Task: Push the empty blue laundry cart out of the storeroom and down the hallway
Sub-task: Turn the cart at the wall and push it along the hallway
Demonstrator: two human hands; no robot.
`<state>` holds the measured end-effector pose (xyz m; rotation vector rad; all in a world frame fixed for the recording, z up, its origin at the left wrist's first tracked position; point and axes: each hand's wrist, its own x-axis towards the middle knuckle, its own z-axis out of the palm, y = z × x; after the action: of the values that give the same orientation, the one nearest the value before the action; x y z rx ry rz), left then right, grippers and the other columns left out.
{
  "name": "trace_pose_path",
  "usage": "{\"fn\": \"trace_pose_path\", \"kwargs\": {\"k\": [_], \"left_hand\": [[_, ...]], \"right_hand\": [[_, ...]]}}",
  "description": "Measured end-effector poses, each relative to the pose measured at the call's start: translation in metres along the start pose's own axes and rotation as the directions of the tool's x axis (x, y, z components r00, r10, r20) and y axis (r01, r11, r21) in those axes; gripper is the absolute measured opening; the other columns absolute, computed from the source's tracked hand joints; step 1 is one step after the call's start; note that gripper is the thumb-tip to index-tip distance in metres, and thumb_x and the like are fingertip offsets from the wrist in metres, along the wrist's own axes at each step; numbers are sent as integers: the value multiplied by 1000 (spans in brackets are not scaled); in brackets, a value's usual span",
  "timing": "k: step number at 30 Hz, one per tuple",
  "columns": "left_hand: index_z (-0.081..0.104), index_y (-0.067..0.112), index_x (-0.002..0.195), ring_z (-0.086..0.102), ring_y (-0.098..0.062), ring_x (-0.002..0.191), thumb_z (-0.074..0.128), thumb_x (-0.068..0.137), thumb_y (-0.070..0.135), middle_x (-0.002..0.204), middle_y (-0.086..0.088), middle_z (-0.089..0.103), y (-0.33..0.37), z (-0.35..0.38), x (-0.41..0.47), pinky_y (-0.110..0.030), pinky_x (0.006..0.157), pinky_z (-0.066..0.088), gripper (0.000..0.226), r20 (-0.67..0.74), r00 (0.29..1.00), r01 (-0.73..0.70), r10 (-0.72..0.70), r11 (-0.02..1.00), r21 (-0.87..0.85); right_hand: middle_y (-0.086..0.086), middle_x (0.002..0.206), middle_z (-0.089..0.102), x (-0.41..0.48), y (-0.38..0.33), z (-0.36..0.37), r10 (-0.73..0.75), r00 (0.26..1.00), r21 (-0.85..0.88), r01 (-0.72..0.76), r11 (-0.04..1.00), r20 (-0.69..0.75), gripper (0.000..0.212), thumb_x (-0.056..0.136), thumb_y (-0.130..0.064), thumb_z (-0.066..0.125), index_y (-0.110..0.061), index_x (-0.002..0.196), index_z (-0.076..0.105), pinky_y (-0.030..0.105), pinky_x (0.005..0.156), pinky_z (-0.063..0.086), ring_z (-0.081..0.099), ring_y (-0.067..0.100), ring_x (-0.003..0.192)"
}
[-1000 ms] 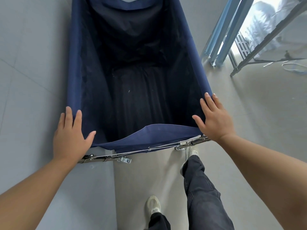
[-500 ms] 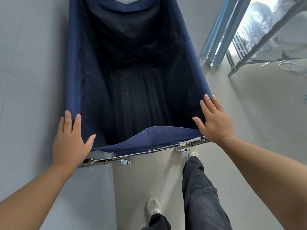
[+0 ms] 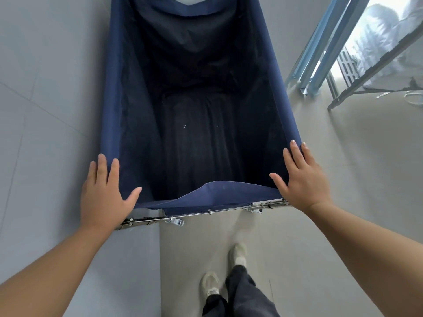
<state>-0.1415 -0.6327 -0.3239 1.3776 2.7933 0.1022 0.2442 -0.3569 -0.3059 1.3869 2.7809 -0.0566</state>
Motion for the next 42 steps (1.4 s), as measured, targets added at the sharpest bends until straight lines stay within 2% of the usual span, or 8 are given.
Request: {"fn": "trace_pose_path", "kwargs": {"k": [12, 18, 22, 42], "left_hand": [[24, 16, 150, 17, -45, 147, 71, 72, 65, 162, -18, 18, 4, -4, -2, -64, 111, 31, 104, 13, 999, 36, -37, 998, 51], [23, 17, 150, 18, -45, 147, 68, 72, 68, 163, -16, 19, 5, -4, -2, -64, 110, 31, 103, -5, 999, 39, -39, 997, 67], [21, 17, 151, 16, -45, 147, 67, 73, 68, 163, -16, 16, 3, -3, -3, -62, 113, 27, 104, 0, 999, 35, -35, 998, 59], [24, 15, 150, 20, -44, 147, 68, 74, 66, 163, -16, 18, 2, -3, -2, -59, 112, 30, 102, -14, 999, 35, -34, 998, 46]], "right_hand": [[17, 161, 34, -2, 0, 4, -18, 999, -29, 16, 999, -41, 81, 90, -65, 40, -7, 147, 44, 56, 114, 30, 30, 42, 147], [18, 160, 34, -3, 3, 7, -35, 995, -21, 34, 999, -89, 77, 91, -58, 57, -6, 147, 44, 58, 114, 29, 31, 43, 147], [18, 161, 34, -3, 3, 8, -43, 994, -15, 42, 999, -99, 78, 90, -58, 57, -6, 147, 44, 58, 115, 28, 30, 43, 147], [18, 160, 34, -4, -1, 5, -34, 996, -34, 32, 999, -84, 78, 91, -58, 56, -6, 147, 43, 56, 114, 30, 30, 42, 147]]}}
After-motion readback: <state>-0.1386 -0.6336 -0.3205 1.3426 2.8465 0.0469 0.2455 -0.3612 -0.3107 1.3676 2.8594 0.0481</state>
